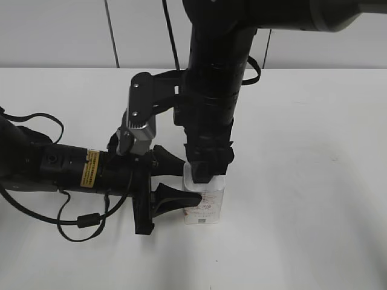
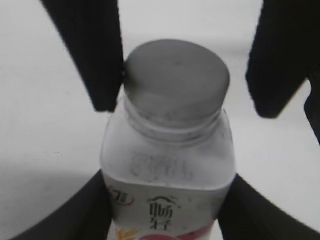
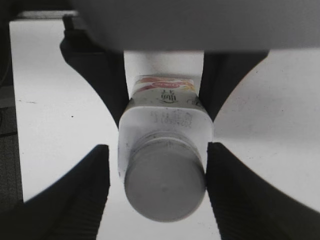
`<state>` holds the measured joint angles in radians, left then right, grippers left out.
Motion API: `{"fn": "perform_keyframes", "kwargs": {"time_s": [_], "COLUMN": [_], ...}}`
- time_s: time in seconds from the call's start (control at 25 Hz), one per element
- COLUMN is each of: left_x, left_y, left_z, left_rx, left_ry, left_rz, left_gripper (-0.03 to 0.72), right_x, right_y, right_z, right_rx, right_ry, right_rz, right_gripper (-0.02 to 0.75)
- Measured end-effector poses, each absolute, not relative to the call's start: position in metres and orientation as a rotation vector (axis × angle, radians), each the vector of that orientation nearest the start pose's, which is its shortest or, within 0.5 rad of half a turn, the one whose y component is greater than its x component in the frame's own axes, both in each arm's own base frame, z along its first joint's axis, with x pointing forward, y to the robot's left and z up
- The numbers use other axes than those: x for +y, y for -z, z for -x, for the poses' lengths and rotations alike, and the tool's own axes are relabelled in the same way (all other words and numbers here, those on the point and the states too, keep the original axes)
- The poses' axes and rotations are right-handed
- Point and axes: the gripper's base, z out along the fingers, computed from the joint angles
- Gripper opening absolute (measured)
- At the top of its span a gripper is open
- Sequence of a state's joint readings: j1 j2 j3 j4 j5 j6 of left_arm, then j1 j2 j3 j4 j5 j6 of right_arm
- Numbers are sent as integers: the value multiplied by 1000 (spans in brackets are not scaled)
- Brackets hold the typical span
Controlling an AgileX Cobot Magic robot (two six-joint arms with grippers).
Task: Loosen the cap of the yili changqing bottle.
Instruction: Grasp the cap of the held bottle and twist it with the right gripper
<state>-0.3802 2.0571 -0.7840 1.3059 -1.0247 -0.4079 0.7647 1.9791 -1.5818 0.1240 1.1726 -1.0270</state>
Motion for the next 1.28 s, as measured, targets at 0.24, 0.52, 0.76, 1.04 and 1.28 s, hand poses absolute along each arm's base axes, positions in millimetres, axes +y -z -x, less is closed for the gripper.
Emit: {"fn": "perform_keyframes", "kwargs": {"time_s": [0.24, 0.52, 0.76, 1.04, 1.28], "left_x": [-187, -187, -187, -187, -187], "left_y": [-94, -94, -94, -94, -94], "left_z": [-267, -267, -267, -267, -267], "left_rx": [1549, 1549, 1550, 1550, 1550], "left_ry": [945, 945, 945, 945, 945], "left_rz": [-1436, -1436, -1435, -1435, -1435], "left_gripper": [386, 386, 386, 386, 386], "right_x": [285, 281, 279, 280, 282], "right_y": [-226, -266, -277, -270, -255], "right_z": [-281, -277, -276, -279, -283], "right_rx": [1947, 2091, 2645, 2941, 2989], "right_ry": [-163, -174, -250, -278, -235], "right_rz": [2312, 2066, 1329, 662, 594], "right_gripper": [494, 494, 494, 494, 494]}}
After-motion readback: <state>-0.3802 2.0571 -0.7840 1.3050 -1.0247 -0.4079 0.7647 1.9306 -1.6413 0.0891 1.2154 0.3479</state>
